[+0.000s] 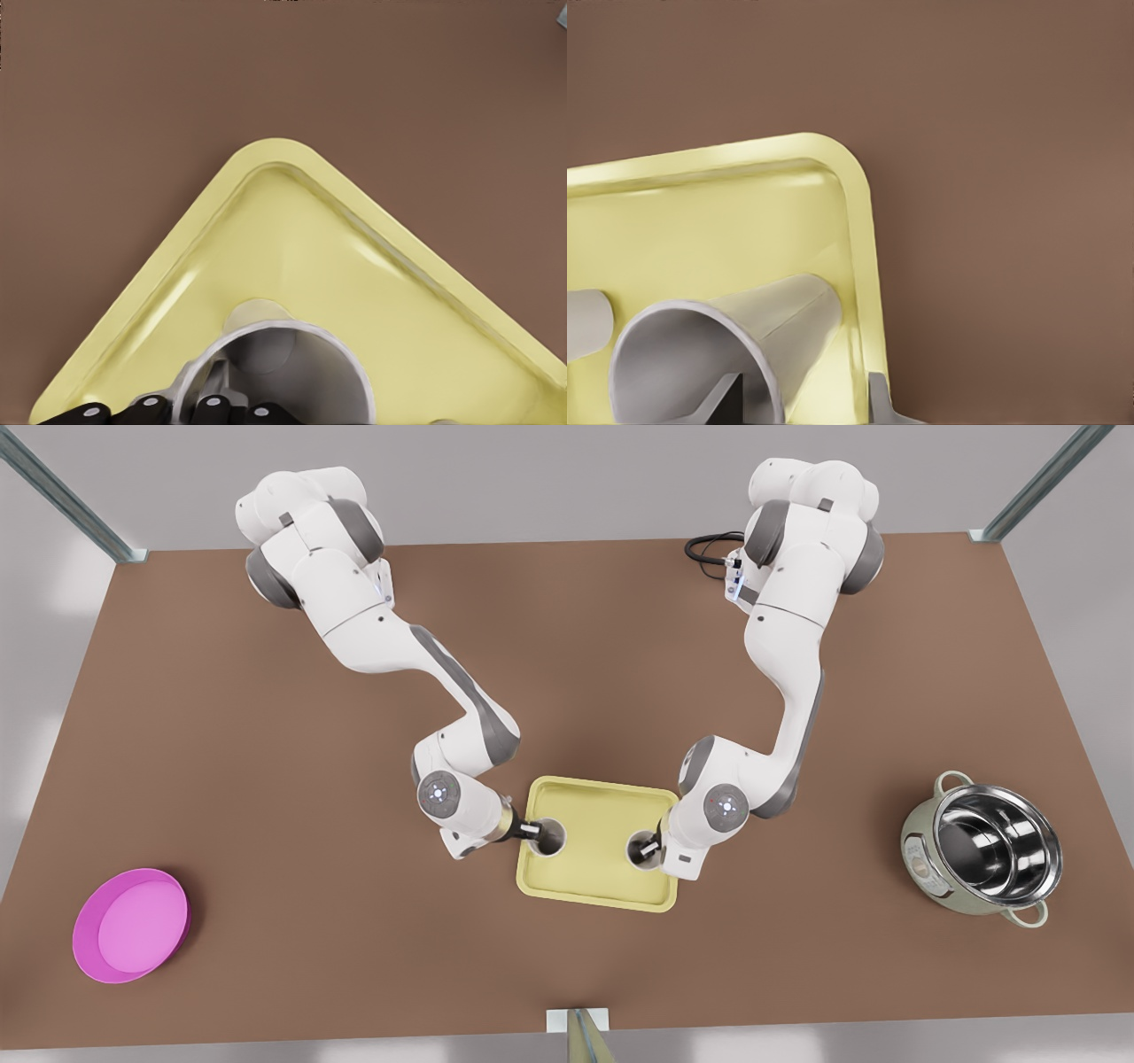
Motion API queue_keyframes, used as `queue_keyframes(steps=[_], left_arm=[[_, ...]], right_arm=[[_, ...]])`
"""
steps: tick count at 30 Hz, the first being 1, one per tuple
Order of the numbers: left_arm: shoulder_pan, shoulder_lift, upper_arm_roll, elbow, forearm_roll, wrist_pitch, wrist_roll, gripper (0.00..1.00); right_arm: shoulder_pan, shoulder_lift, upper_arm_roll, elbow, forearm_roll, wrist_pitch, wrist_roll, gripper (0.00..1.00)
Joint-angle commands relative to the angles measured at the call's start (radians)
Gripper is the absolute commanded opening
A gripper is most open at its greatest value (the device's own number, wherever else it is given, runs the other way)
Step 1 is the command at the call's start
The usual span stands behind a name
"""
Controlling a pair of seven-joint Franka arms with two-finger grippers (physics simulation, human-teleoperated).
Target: Use both arms to respectively pick up the white IKEA cups from the middle-left and middle-right positions, then place the white IKEA cups onto the middle-middle tray, ensuring that the cups remain upright and do not tip over
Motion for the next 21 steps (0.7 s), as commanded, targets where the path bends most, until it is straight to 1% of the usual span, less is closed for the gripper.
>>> queue_keyframes(steps=[1, 2, 3, 4, 5, 6, 7, 9, 10, 12, 14, 15, 17, 18, 19, 20, 21], left_arm=[[-0.001, -0.001, 0.0, 0.001, 0.0, 0.015, -0.161, 0.4], [0.001, -0.001, 0.0, 0.001, 0.0, 0.015, -0.161, 0.47], [0.001, -0.001, 0.0, 0.001, 0.0, 0.015, -0.161, 0.57], [0.001, -0.001, 0.0, 0.001, 0.0, 0.014, -0.161, 0.62], [0.005, -0.001, 0.0, 0.001, -0.001, 0.015, -0.161, 0.65], [0.013, -0.004, 0.0, 0.001, -0.002, 0.014, -0.161, 0.71], [0.038, -0.006, -0.029, 0.001, -0.002, 0.012, -0.161, 0.84], [0.047, -0.006, -0.037, 0.001, 0.0, 0.012, -0.161, 0.92], [0.045, -0.006, -0.037, 0.001, 0.0, 0.014, -0.161, 1.0], [0.045, -0.006, -0.035, 0.001, 0.0, 0.014, -0.161, 1.0], [0.045, -0.009, -0.037, 0.001, 0.0, 0.011, -0.163, 1.0], [0.045, -0.021, -0.037, 0.001, -0.002, -0.002, -0.166, 1.0], [0.047, -0.098, -0.037, 0.001, 0.0, -0.152, -0.167, 1.0], [0.047, -0.137, -0.031, 0.017, 0.009, -0.287, -0.166, 1.0], [0.068, -0.19, -0.031, 0.025, 0.061, -0.365, -0.16, 1.0], [0.073, -0.197, -0.031, 0.095, 0.13, -0.477, -0.128, 1.0], [0.082, -0.197, -0.028, 0.192, 0.162, -0.619, -0.025, 1.0]], right_arm=[[0.0, 0.001, 0.0, 0.002, 0.014, 0.01, 0.232, 1.0], [0.0, 0.001, 0.0, 0.004, 0.014, 0.011, 0.23, 1.0], [0.0, 0.001, 0.0, 0.004, 0.014, 0.011, 0.23, 1.0], [-0.001, 0.001, 0.0, 0.004, 0.014, 0.011, 0.227, 1.0], [0.0, 0.001, 0.0, 0.004, 0.014, 0.011, 0.227, 1.0], [-0.001, -0.001, 0.0, 0.004, 0.014, 0.011, 0.227, 1.0], [-0.003, -0.001, 0.0, 0.004, 0.014, 0.011, 0.224, 1.0], [-0.006, -0.007, 0.0, 0.002, 0.013, 0.011, 0.227, 1.0], [-0.006, -0.019, -0.002, 0.004, 0.014, 0.011, 0.23, 1.0], [-0.003, -0.062, -0.002, 0.002, 0.016, -0.002, 0.229, 1.0], [-0.017, -0.122, -0.002, 0.002, 0.013, -0.11, 0.219, 1.0], [-0.043, -0.149, -0.003, 0.008, 0.004, -0.186, 0.167, 1.0], [-0.167, -0.171, -0.005, 0.018, -0.072, -0.424, -0.204, 1.0], [-0.247, -0.179, -0.006, 0.018, -0.133, -0.556, -0.428, 1.0], [-0.296, -0.179, -0.006, 0.013, -0.265, -0.582, -0.546, 1.0], [-0.33, -0.232, -0.015, 0.002, -0.294, -0.585, -0.702, 1.0], [-0.322, -0.287, -0.072, -0.007, -0.297, -0.593, -0.755, 1.0]])
